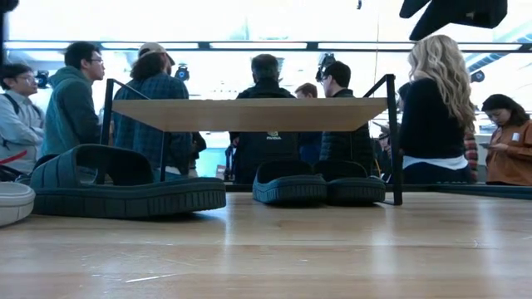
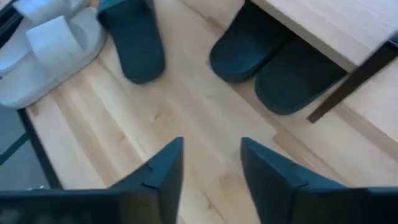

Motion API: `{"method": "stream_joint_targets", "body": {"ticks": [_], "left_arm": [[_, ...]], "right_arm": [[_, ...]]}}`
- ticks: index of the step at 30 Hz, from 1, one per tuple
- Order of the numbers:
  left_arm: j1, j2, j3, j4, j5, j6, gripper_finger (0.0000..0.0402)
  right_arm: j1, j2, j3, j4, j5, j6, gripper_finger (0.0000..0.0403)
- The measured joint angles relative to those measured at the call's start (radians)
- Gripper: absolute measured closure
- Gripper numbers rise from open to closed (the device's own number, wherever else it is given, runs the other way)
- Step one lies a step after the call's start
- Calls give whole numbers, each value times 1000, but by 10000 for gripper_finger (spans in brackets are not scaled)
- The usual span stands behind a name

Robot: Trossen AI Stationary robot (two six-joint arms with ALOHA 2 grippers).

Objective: Pick and place slides into the shelf
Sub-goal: Put the bottom black slide under the shelf

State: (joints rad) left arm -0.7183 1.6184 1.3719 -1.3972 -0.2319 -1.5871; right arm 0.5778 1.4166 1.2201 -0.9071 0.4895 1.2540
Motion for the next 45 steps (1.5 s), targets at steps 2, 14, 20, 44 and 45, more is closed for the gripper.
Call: {"method": "stream_joint_targets", "body": {"ticks": [2, 14, 20, 44, 45], "left_arm": [[39, 42, 37, 1, 15, -4, 280], [164, 267, 180, -1, 20, 26, 239], [172, 337, 177, -11, -12, -5, 239], [188, 414, 201, -74, -108, -28, 392], [188, 414, 206, -63, -110, -24, 395]], "right_arm": [[0, 0, 0, -24, -7, 29, 217], [91, -2, 0, -187, -102, 236, 159], [112, -2, 0, -188, -101, 257, 161], [111, -2, 0, -190, -96, 228, 165], [111, -2, 0, -192, -95, 226, 165]]}}
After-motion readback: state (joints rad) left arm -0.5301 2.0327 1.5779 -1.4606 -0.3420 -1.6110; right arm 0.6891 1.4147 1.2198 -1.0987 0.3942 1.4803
